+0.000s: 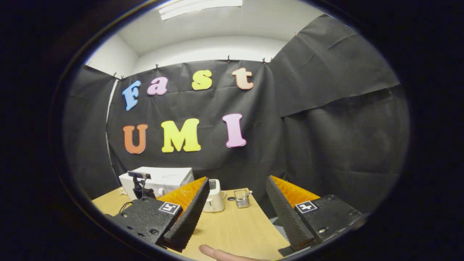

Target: Open the microwave oven with the left hand, put the food in, and close the microwave oven.

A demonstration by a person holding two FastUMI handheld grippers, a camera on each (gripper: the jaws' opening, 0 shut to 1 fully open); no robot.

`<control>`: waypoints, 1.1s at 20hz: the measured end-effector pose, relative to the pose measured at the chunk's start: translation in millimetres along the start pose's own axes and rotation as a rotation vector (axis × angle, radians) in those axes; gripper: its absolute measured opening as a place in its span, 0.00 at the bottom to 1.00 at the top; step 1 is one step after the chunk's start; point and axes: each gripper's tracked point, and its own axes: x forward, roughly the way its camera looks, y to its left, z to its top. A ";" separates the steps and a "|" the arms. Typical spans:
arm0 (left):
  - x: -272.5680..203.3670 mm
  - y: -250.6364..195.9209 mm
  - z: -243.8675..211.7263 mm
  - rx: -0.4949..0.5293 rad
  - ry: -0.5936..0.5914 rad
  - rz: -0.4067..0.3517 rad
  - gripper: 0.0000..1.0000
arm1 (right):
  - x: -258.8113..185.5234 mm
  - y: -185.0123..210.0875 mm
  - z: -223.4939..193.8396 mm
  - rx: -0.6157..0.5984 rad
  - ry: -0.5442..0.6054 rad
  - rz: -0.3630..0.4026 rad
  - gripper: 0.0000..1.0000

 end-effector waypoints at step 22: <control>-195.5 89.7 -22.8 0.018 -0.055 -0.053 0.23 | -48.3 47.0 -22.6 0.024 0.048 0.069 1.00</control>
